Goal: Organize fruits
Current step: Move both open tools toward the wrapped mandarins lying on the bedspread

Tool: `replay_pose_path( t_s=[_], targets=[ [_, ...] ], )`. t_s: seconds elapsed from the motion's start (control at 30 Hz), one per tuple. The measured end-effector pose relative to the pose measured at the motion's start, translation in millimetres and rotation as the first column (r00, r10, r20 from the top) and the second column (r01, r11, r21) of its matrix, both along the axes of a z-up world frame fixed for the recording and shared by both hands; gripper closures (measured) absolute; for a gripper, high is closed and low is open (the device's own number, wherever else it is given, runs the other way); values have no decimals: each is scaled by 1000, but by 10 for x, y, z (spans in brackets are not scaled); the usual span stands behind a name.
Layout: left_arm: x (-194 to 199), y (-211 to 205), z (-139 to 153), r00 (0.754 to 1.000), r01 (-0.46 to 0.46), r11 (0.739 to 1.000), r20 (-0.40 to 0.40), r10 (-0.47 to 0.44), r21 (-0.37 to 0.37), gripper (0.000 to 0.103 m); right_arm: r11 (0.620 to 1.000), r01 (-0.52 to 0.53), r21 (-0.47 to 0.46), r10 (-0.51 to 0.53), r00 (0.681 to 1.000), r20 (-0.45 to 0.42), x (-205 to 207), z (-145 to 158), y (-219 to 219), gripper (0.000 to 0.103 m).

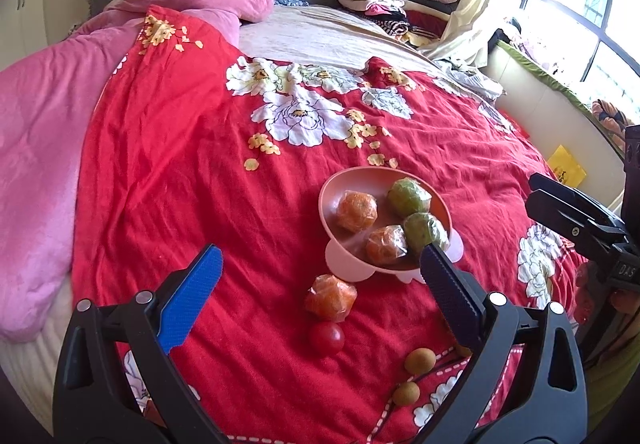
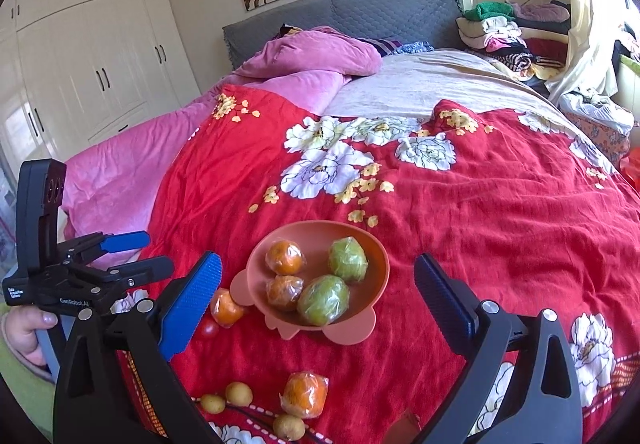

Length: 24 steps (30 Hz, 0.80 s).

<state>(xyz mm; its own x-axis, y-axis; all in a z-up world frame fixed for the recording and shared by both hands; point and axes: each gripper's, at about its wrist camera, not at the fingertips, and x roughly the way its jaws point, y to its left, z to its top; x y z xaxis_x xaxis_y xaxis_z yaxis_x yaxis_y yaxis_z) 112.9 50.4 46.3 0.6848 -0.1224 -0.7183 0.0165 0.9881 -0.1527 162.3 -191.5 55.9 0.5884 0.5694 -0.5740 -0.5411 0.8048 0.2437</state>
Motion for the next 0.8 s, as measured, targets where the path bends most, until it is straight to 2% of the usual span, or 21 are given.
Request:
replay_pose_path(
  t_s=[0.8],
  targets=[
    [-130, -30, -206, 999, 32, 999, -43, -30, 37, 10, 998, -12, -67, 7, 997, -73, -257, -238, 45, 6]
  ],
)
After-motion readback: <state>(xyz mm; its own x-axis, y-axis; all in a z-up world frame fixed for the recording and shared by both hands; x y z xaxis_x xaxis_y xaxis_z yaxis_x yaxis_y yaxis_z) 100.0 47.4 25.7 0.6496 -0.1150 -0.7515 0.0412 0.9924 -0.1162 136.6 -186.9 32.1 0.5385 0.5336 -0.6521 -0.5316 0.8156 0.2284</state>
